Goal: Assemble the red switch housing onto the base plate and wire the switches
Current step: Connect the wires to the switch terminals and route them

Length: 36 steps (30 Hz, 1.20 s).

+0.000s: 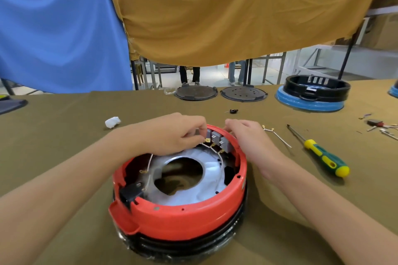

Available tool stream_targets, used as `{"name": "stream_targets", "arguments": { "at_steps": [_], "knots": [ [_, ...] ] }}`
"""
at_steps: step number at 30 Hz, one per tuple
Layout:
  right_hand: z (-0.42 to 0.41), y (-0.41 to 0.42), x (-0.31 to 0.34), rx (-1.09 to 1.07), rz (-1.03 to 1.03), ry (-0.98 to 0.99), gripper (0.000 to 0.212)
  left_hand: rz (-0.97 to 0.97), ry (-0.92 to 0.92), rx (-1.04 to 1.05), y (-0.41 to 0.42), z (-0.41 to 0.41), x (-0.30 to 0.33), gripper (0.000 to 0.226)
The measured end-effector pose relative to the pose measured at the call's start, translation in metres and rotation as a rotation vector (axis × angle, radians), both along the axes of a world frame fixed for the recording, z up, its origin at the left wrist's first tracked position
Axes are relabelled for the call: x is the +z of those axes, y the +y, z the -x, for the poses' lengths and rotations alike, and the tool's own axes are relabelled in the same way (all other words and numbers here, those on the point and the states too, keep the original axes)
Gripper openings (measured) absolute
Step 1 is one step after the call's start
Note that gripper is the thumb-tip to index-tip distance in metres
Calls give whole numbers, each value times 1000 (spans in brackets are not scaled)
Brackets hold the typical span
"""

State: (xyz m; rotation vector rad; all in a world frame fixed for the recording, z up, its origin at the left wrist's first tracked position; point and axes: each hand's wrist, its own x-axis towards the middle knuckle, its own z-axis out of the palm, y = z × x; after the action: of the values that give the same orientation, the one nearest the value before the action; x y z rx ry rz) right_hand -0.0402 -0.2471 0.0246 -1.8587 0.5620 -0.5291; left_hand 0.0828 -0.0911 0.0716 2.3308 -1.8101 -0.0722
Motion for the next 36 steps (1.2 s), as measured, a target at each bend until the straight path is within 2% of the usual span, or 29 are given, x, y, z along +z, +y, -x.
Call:
{"name": "stream_targets", "arguments": {
  "at_steps": [6, 10, 12, 16, 22, 27, 36],
  "knots": [
    [0, -3, -2, 37, 12, -5, 39, 50, -59, -37, -2, 15, -17, 6],
    [0, -2, 1, 43, 64, -72, 30, 48, -170, 7, -4, 20, -26, 6],
    [-2, -3, 0, 49, 63, -88, 25, 47, -155, 32, -6, 21, -26, 8],
    [-4, -5, -3, 49, 69, -93, 21, 29, 33, 135, -13, 24, -23, 15],
    [-5, -9, -6, 78, 47, -91, 19, 70, 529, 401, -23, 27, -24, 24],
    [-4, -10, -8, 125, 14, -95, 13, 47, 694, 514, -23, 28, -25, 26],
    [-4, -9, -7, 134, 15, -79, 13, 66, 835, 524, -24, 37, -22, 19]
  ]
}}
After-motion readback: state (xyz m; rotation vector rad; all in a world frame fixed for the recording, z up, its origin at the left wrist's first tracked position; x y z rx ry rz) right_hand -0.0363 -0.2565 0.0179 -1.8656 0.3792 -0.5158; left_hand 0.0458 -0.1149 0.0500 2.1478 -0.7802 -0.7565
